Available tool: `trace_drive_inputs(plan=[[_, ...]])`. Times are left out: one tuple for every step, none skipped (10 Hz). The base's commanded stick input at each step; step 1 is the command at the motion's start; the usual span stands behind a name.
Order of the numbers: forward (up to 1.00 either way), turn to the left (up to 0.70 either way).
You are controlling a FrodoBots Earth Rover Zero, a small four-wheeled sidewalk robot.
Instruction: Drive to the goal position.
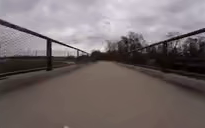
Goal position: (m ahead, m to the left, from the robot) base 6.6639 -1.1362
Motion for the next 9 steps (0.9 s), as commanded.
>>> trace_drive_inputs(plan=[[1.0,0.0],[1.0,0.0],[1.0,0.0],[1.0,0.0],[1.0,0.0],[1.0,0.0],[1.0,0.0],[1.0,0.0],[1.0,0.0]])
